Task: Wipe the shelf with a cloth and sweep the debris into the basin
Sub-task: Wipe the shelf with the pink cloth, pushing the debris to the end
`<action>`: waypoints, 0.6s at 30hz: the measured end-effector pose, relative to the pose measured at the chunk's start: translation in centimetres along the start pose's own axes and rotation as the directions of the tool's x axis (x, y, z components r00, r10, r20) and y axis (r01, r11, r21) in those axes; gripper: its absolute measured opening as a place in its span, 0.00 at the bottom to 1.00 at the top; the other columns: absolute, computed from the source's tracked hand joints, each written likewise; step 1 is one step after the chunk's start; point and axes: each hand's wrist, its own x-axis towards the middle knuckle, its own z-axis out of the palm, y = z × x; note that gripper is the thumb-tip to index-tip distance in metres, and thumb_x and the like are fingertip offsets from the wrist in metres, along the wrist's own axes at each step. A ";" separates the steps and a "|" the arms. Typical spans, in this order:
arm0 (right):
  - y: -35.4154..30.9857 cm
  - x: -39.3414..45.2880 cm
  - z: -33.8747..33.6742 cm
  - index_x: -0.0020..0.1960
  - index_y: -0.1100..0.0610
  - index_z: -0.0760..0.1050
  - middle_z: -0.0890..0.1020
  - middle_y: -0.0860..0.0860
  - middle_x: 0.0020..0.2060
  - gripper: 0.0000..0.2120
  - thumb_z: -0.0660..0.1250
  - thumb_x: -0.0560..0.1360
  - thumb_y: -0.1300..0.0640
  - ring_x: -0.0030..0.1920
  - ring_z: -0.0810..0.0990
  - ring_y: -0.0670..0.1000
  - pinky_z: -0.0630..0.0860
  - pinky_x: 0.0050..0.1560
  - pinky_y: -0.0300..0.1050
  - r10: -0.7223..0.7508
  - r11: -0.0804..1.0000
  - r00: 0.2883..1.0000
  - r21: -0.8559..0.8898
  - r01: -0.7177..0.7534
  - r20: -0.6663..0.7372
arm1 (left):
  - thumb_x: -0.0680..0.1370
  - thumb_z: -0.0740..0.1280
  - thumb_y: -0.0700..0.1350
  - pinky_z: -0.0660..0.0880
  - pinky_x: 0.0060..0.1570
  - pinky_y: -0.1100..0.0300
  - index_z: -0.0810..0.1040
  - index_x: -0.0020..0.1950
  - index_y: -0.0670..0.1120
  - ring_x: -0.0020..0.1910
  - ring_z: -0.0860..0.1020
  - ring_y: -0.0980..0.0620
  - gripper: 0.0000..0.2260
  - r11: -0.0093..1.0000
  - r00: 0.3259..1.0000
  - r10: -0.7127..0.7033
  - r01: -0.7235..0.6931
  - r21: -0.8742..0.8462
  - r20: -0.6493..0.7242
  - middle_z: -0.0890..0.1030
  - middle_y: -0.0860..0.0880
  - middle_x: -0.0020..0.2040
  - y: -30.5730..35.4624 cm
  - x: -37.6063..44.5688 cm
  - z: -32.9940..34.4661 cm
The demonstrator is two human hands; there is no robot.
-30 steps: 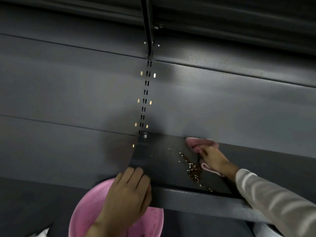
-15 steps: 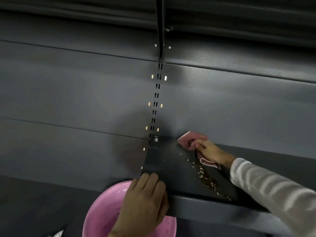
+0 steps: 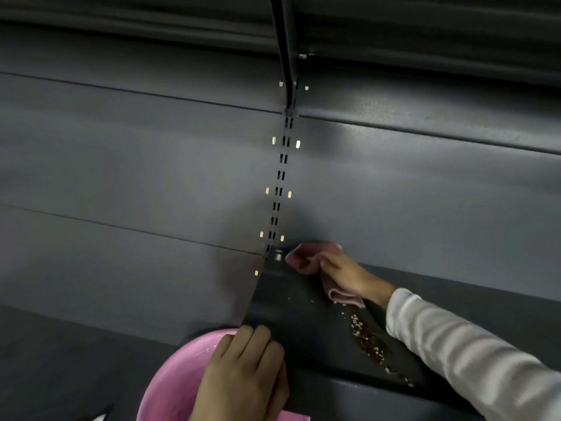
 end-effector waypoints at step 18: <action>-3.3 -1.6 0.2 0.58 0.61 0.75 0.79 0.48 0.47 0.14 0.56 0.79 0.56 0.42 0.75 0.40 0.68 0.39 0.20 -0.093 0.995 0.989 0.040 0.089 0.118 | 0.65 0.59 0.44 0.62 0.33 0.60 0.78 0.26 0.45 0.35 0.65 0.51 0.11 1.000 1.000 -0.011 0.011 0.006 -0.008 0.78 0.46 0.29 0.3 0.1 -0.2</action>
